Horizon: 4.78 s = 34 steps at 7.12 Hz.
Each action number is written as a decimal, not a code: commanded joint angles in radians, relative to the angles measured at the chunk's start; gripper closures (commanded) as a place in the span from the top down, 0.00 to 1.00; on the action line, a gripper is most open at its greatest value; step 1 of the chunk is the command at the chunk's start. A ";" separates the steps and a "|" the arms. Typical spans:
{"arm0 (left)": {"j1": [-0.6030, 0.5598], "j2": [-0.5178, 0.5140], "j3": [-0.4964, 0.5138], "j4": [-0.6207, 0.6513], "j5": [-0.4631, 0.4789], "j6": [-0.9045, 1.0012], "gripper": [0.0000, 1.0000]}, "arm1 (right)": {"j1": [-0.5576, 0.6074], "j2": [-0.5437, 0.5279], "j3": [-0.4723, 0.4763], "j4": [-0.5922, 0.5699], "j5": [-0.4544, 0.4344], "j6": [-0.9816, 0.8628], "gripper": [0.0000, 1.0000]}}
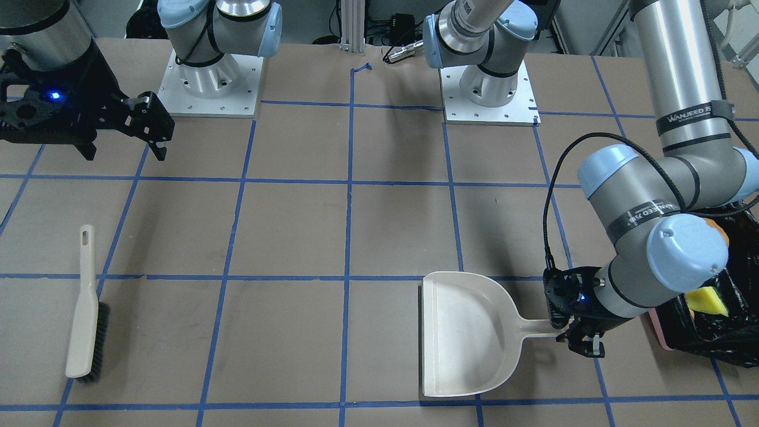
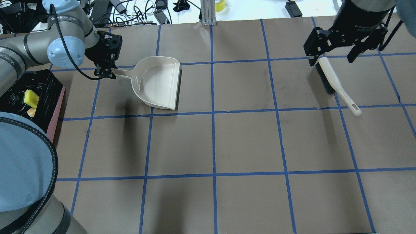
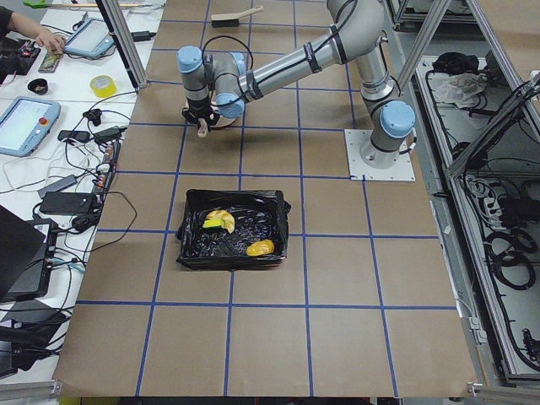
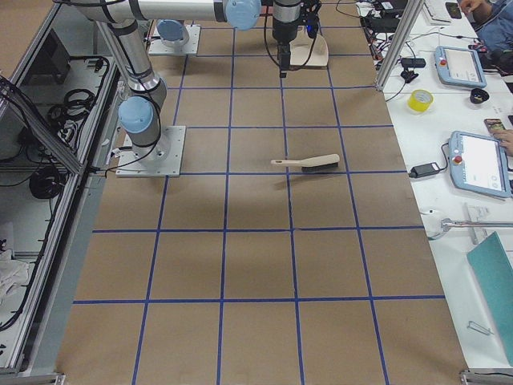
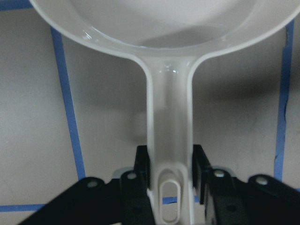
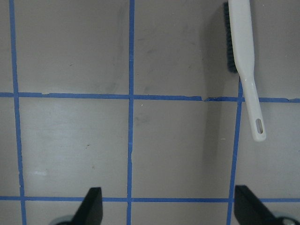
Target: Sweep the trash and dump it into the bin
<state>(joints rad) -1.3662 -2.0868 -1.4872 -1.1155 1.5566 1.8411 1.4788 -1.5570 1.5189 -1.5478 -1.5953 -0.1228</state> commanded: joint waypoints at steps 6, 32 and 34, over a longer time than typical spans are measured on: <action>0.027 0.022 0.008 0.000 -0.044 -0.049 0.67 | 0.000 -0.002 0.001 0.002 -0.002 0.000 1.00; -0.205 0.453 -0.042 -0.394 0.040 -1.809 1.00 | 0.046 0.005 -0.005 -0.014 -0.006 0.074 1.00; -0.205 0.468 -0.047 -0.389 0.040 -1.810 1.00 | 0.046 0.008 0.001 -0.017 0.006 0.065 1.00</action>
<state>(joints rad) -1.5707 -1.6286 -1.5303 -1.5084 1.5965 0.0311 1.5234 -1.5513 1.5171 -1.5632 -1.5936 -0.0532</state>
